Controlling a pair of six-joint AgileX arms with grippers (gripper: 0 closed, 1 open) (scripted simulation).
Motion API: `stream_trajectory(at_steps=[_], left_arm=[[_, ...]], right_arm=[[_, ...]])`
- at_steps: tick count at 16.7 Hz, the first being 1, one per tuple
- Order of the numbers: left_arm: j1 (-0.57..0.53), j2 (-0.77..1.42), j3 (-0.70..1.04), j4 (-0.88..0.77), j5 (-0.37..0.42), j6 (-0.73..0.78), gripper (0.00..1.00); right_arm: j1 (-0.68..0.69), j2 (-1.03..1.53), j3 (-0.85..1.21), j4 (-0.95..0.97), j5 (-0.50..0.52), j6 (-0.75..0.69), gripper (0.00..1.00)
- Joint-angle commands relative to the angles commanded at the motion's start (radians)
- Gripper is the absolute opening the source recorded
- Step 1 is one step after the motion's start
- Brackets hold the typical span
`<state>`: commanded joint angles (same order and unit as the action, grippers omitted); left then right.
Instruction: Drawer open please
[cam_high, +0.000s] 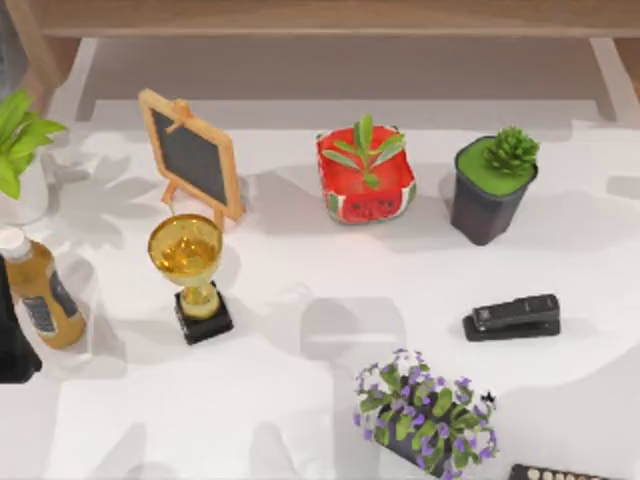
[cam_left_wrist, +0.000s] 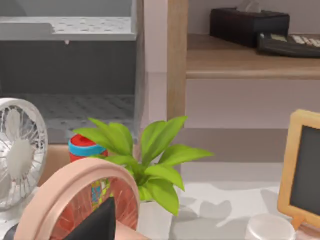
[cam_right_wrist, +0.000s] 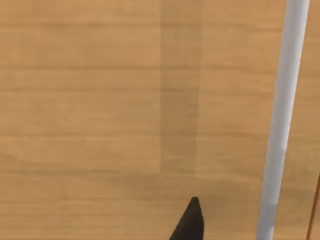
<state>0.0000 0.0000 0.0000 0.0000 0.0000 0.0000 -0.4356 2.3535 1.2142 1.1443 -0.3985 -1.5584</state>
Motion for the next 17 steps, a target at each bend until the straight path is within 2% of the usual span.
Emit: stream_trajectory(at_steps=[4,5,14,17], left_arm=[[0.0,0.0,0.0,0.0,0.0,0.0,1.0],[0.0,0.0,0.0,0.0,0.0,0.0,1.0],[0.0,0.0,0.0,0.0,0.0,0.0,1.0],[0.0,0.0,0.0,0.0,0.0,0.0,1.0]], right_arm=[[0.0,0.0,0.0,0.0,0.0,0.0,0.02],[0.0,0.0,0.0,0.0,0.0,0.0,0.0],[-0.005,-0.001,-0.004,0.001,-0.001,0.002,0.0],[-0.025,-0.039,-0.072,0.049,-0.02,0.0,0.0]])
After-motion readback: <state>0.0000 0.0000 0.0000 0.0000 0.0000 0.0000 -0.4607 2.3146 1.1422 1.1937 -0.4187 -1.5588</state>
